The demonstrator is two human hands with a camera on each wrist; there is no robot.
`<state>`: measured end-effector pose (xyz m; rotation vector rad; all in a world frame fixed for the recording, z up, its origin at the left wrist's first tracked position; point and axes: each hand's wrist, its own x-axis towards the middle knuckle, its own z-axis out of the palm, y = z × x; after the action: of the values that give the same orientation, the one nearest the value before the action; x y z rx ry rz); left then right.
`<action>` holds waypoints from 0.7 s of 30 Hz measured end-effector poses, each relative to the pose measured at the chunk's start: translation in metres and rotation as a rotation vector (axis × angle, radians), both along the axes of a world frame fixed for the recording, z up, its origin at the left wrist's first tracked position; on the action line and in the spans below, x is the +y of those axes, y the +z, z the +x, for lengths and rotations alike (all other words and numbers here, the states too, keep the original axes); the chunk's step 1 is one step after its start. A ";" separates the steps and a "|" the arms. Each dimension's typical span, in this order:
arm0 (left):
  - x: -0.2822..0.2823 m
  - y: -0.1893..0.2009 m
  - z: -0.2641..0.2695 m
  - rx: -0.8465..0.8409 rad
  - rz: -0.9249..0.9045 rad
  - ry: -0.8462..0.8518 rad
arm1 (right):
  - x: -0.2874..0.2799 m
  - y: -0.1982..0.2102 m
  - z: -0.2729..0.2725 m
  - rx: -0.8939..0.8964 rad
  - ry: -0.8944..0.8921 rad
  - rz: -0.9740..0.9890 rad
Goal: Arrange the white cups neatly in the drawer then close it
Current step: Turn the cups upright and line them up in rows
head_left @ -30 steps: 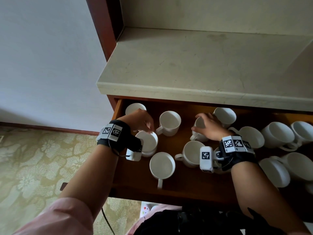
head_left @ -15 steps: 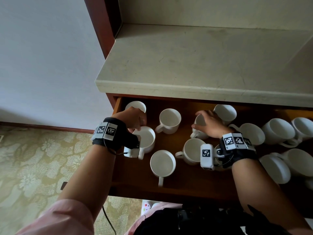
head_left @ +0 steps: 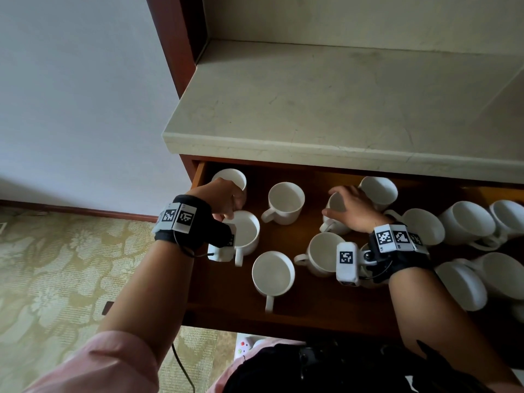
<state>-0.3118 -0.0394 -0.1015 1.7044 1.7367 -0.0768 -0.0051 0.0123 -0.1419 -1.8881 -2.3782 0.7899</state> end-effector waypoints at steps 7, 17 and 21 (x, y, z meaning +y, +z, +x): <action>0.000 0.001 -0.002 -0.024 0.007 -0.012 | 0.000 0.000 0.001 -0.004 -0.004 0.003; 0.020 -0.002 0.013 -0.159 0.216 -0.024 | -0.002 0.002 0.000 -0.002 -0.013 -0.014; 0.028 -0.011 0.028 -0.094 0.185 -0.056 | -0.003 0.004 -0.001 -0.003 -0.017 -0.018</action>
<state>-0.2834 -0.0109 -0.1123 1.8582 1.6700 0.1415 -0.0062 0.0093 -0.1377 -1.9140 -2.3616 0.8109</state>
